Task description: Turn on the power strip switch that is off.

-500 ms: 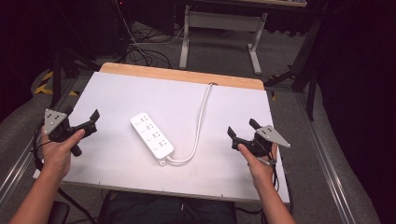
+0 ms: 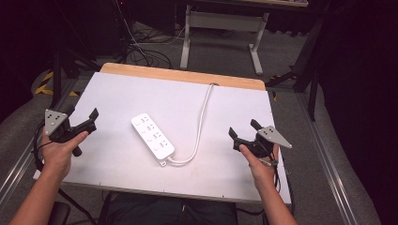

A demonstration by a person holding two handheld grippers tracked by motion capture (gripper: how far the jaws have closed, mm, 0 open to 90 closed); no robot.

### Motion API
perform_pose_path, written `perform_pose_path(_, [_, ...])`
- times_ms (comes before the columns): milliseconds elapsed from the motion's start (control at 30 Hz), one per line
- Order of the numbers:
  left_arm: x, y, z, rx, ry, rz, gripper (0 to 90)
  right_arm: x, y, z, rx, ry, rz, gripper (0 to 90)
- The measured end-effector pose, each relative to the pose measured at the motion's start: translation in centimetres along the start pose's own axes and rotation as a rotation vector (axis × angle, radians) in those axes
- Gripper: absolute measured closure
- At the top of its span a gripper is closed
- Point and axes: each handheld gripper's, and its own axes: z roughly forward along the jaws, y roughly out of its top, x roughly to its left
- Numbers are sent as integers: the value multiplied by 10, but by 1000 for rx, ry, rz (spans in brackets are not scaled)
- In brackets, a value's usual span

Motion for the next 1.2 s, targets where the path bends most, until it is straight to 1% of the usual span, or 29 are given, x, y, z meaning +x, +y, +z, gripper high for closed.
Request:
perform_pose_path(33, [1,0,-1,-3,5,-3,270,0,0,0,-2,-2,1,66])
perform_pose_path(67, [2,0,-1,-3,3,-5,291,0,0,0,-3,-2,2,66])
perform_pose_path(133, [2,0,-1,-5,2,-6,379,0,0,0,-4,-2,3,66])
perform_pose_path(200, [3,1,-2,-14,0,-1,431,0,0,0,-3,-2,3,66])
perform_pose_path(267, [3,1,-2,-11,-1,1,456,0,0,0,-3,-1,4,66])
perform_pose_path(367, [2,1,-2,-13,0,2,467,0,0,-1,-3,-2,2,67])
perform_pose_path(467, [2,1,-3,-12,-4,7,517,0,0,-1,-3,-3,0,68])
perform_pose_path(500, [2,1,-3,-14,-8,7,517,0,0,-1,-3,-3,0,68])
perform_pose_path(533, [3,1,-3,-4,-18,11,577,0,0,-1,-3,-3,0,68])
perform_pose_path(700, [5,1,-3,2,-30,5,713,0,0,-1,-4,-3,0,68])
perform_pose_path(800, [5,1,-3,3,-38,7,772,0,0,-1,-4,-3,0,69])
perform_pose_path(967, [4,1,-3,4,-39,18,841,0,0,-1,-2,0,0,69])
perform_pose_path(1033, [4,2,-3,6,-37,31,874,0,0,-1,-3,-1,0,70])
perform_pose_path(1100, [4,2,-3,10,-38,26,900,0,0,-1,-3,0,0,70])
perform_pose_path(1133, [4,2,-4,21,-44,21,900,0,0,-1,-2,0,0,70])
perform_pose_path(1200, [3,3,-4,24,-47,22,900,0,0,-1,-3,0,0,70])
